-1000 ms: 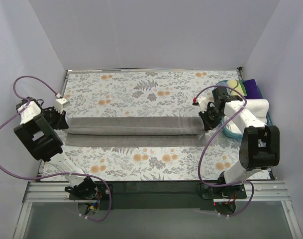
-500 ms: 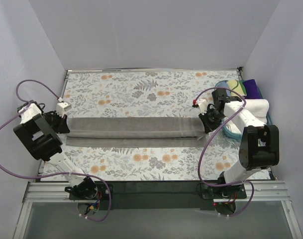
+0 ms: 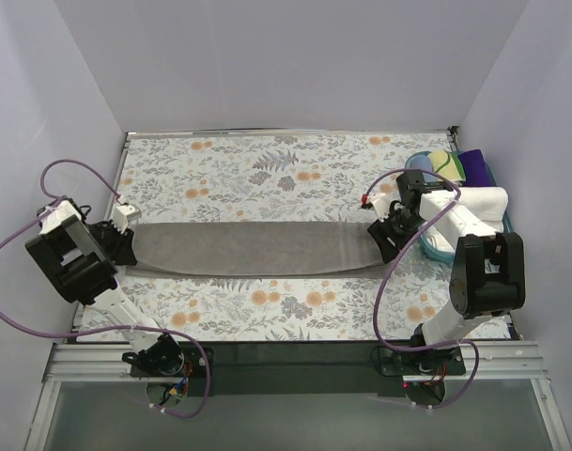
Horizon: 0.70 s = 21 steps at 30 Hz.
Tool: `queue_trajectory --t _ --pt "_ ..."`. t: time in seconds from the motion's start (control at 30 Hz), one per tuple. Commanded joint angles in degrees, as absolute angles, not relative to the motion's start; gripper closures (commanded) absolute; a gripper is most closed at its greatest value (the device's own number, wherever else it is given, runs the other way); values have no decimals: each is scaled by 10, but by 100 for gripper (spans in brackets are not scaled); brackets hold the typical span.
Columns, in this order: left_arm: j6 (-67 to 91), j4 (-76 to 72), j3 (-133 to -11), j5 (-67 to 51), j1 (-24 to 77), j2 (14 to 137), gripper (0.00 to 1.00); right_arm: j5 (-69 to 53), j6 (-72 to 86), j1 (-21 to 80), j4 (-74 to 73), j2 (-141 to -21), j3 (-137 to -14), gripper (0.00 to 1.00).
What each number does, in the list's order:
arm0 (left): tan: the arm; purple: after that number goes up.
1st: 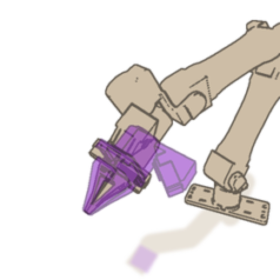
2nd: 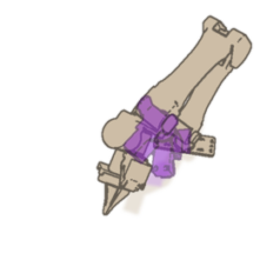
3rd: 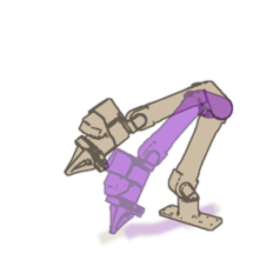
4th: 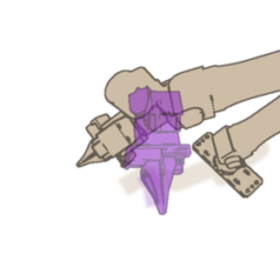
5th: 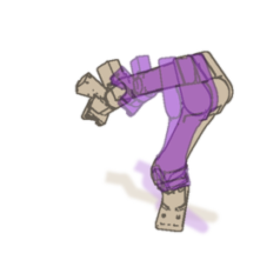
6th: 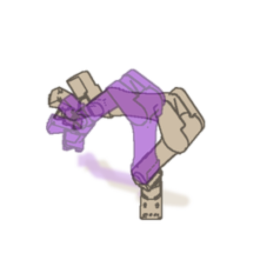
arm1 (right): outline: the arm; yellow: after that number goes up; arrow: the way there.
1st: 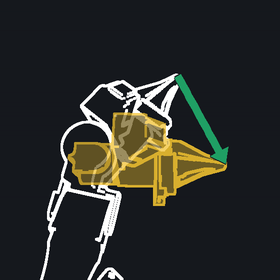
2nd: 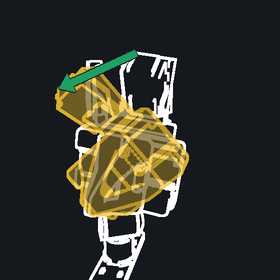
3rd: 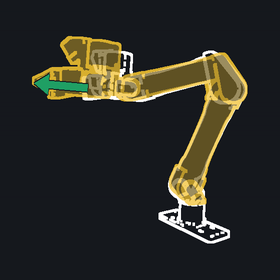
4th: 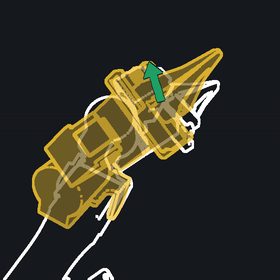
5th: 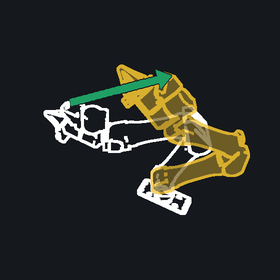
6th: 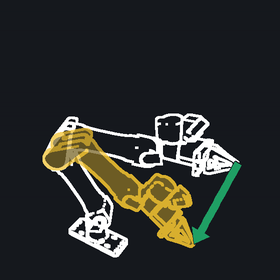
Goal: Roll the towels
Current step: Fold the towel
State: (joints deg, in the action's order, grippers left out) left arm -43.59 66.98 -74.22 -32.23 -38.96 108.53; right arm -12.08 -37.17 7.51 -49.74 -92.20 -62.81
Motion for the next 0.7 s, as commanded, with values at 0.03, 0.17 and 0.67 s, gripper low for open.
queue_trajectory --t 0.03,0.17,0.67 --pt "-519 768 -793 -351 -396 1019 70 -151 -393 72 -562 -865 -694 36" --pt "-530 797 -835 -381 -396 1005 69 -179 -392 78 -590 -865 -730 39" --pt "-317 549 -614 -232 -352 981 91 -96 -322 141 -487 -976 -649 63"
